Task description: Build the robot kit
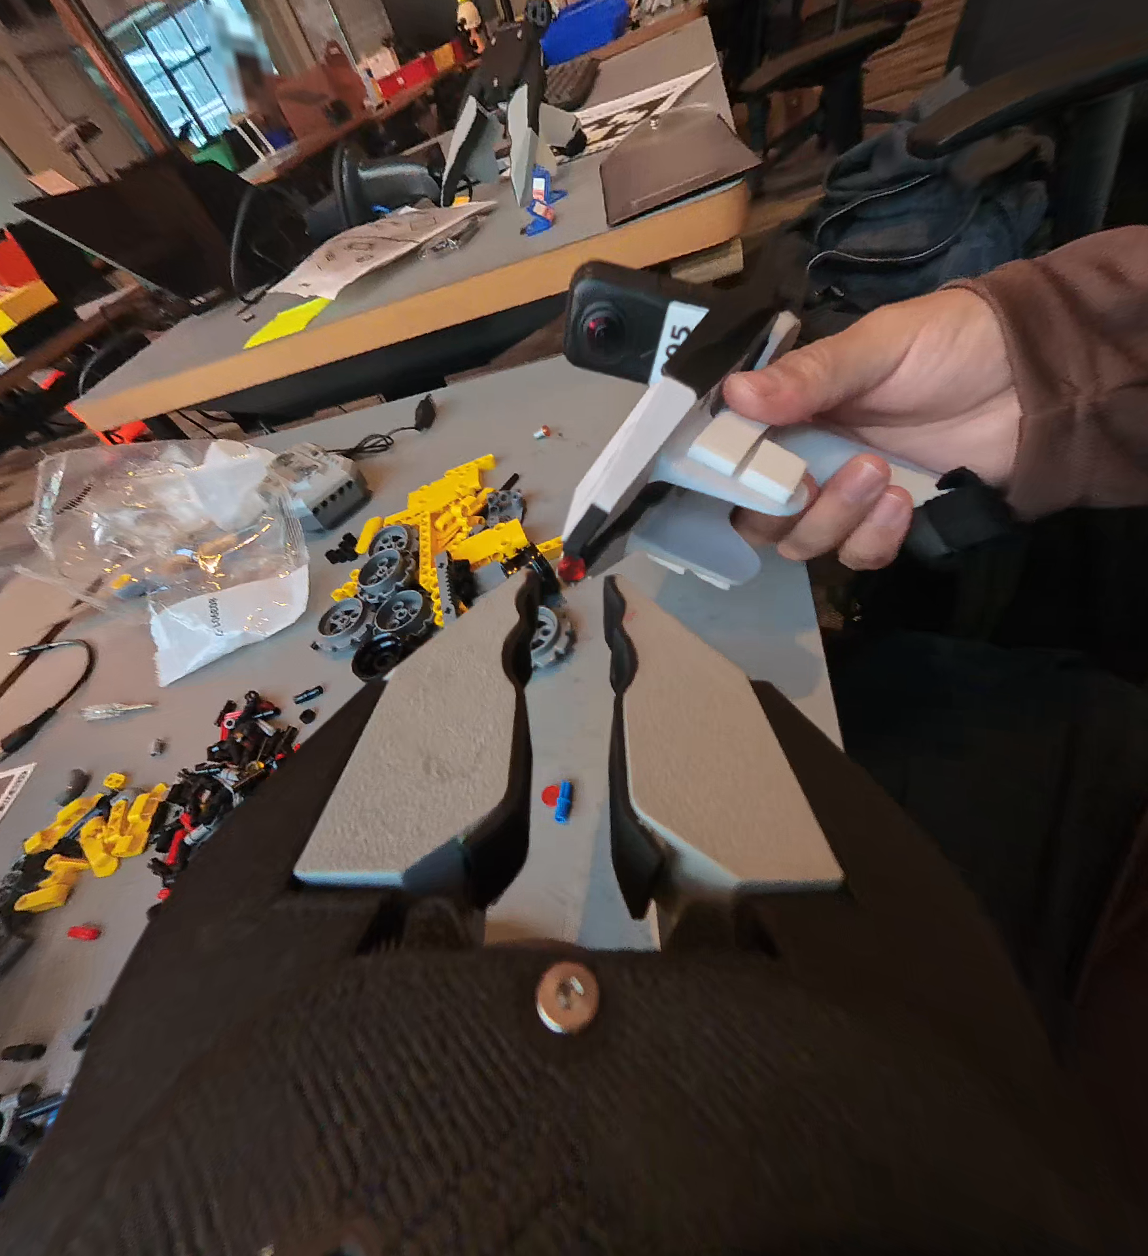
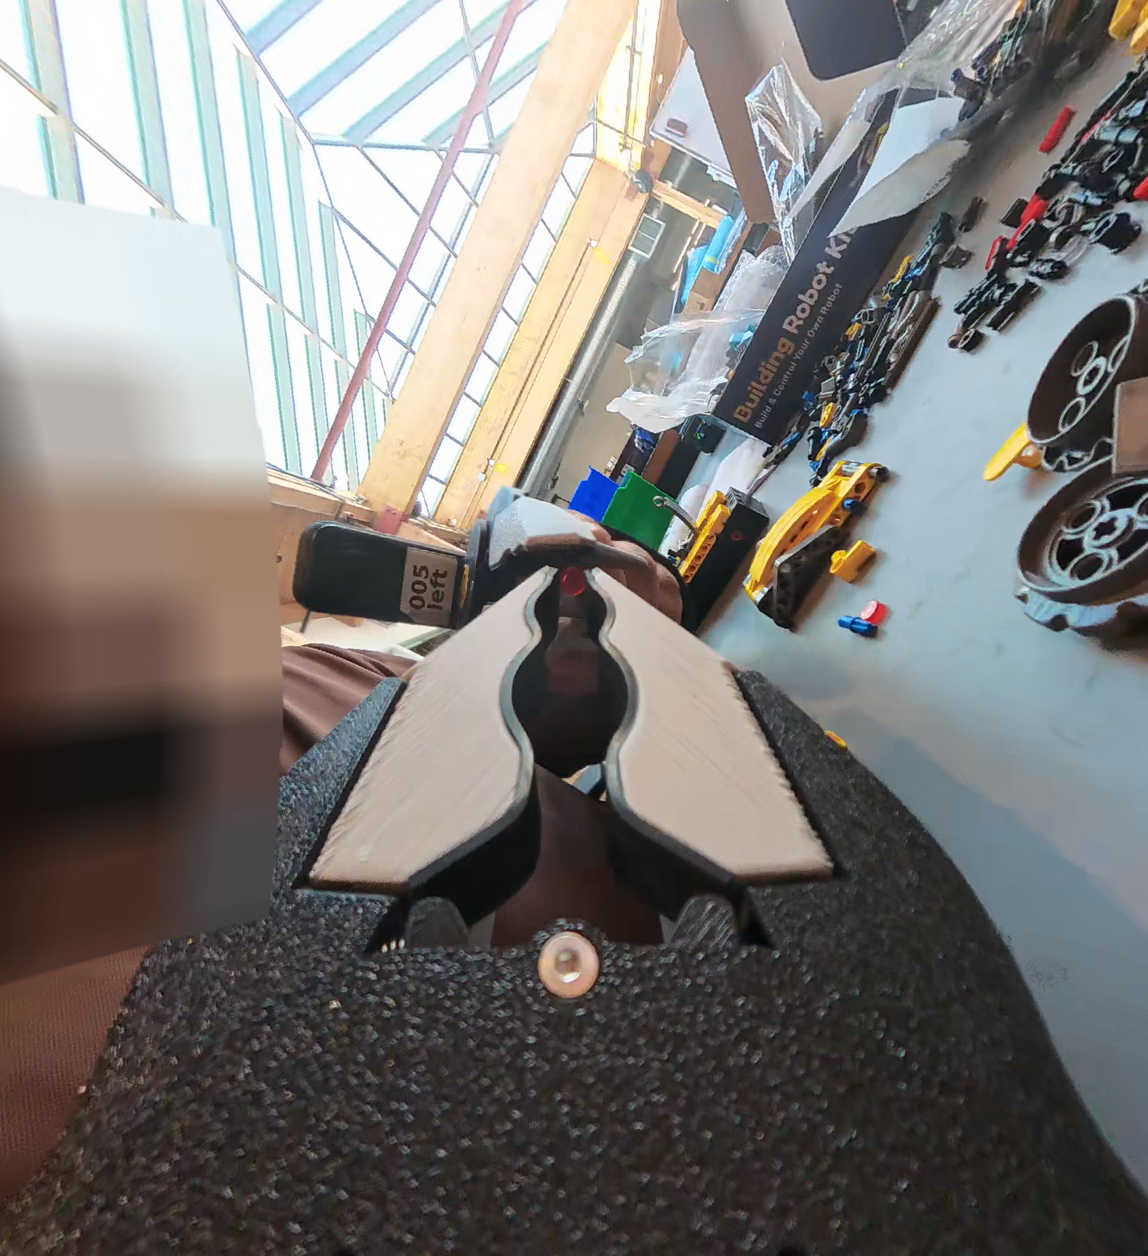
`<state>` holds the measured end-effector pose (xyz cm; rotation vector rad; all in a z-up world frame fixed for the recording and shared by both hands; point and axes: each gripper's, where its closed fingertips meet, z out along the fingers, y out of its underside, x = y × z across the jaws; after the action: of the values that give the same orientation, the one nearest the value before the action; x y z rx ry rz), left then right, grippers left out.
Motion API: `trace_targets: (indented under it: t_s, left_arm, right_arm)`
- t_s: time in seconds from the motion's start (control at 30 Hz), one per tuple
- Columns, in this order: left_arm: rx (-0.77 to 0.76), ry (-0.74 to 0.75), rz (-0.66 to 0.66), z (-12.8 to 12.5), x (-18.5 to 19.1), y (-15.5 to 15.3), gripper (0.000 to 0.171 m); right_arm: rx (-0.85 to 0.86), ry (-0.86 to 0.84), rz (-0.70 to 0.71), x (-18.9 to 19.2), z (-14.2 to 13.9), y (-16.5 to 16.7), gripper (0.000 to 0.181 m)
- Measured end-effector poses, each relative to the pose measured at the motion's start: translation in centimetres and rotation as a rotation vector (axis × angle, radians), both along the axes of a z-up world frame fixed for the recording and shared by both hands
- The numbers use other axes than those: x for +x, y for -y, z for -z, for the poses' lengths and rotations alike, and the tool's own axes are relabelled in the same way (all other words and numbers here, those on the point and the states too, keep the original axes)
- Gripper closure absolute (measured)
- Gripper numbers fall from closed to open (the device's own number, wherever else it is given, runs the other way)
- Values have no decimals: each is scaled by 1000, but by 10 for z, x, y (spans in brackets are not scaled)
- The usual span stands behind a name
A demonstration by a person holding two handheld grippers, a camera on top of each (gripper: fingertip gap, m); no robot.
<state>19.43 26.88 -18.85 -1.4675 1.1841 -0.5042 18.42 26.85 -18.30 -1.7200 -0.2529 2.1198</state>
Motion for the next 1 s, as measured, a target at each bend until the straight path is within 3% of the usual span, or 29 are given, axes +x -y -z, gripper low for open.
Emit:
trace_targets:
  t_s: [0.2, 0.43, 0.63, 0.8, 0.9, 1.0]
  left_arm:
    - [35, -4, -4, -1, 2, -1, 167]
    - [21, -44, 15, 8, 0, 1, 167]
    - [-98, -179, 76, 37, 7, 5, 167]
    - [-260, -433, 193, 78, 32, 9, 167]
    - [-292, -574, 261, 94, 41, 11, 167]
    - [-329, -596, 312, 96, 50, 13, 167]
  right_arm:
    - [-31, -21, -2, -4, 3, 0, 176]
    - [-25, 34, -10, -5, 11, 3, 178]
    - [147, 386, 76, 18, 44, -4, 180]
    - [330, 766, 205, 65, 69, -17, 177]
    - [385, 864, 218, 78, 72, -15, 177]
    - [397, 878, 215, 83, 73, -9, 177]
